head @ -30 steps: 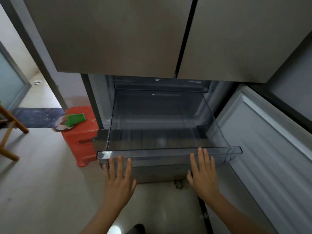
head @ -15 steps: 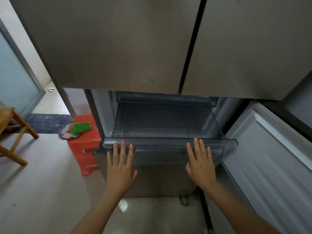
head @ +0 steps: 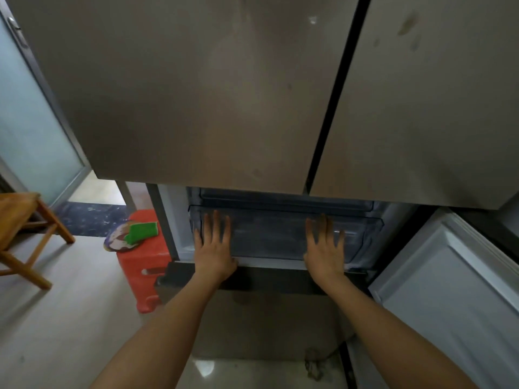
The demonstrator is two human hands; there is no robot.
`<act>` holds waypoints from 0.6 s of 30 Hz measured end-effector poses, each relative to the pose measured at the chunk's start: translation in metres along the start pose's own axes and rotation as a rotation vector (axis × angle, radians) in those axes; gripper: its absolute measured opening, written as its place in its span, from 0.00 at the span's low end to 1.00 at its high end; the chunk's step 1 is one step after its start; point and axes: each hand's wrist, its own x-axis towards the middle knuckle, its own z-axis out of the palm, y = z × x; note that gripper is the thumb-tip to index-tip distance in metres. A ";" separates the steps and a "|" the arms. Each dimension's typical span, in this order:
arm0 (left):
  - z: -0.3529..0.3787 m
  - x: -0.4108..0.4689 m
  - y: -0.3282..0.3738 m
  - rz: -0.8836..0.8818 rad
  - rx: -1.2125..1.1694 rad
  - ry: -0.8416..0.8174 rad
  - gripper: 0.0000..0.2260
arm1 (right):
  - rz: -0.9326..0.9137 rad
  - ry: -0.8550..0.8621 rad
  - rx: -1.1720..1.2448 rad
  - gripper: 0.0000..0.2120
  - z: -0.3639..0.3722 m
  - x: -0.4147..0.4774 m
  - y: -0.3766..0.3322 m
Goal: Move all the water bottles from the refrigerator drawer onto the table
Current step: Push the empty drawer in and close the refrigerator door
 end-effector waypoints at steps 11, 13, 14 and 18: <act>-0.007 0.029 0.001 -0.005 -0.015 -0.045 0.45 | 0.025 -0.061 -0.012 0.29 -0.017 0.026 -0.010; -0.006 0.029 0.001 -0.008 -0.011 -0.036 0.45 | 0.022 -0.080 -0.042 0.29 -0.018 0.027 -0.010; -0.006 0.029 0.001 -0.005 -0.015 -0.032 0.45 | 0.019 -0.095 -0.054 0.28 -0.020 0.027 -0.010; -0.010 0.026 0.002 0.044 -0.033 -0.014 0.45 | 0.022 -0.188 -0.055 0.29 -0.037 0.026 -0.007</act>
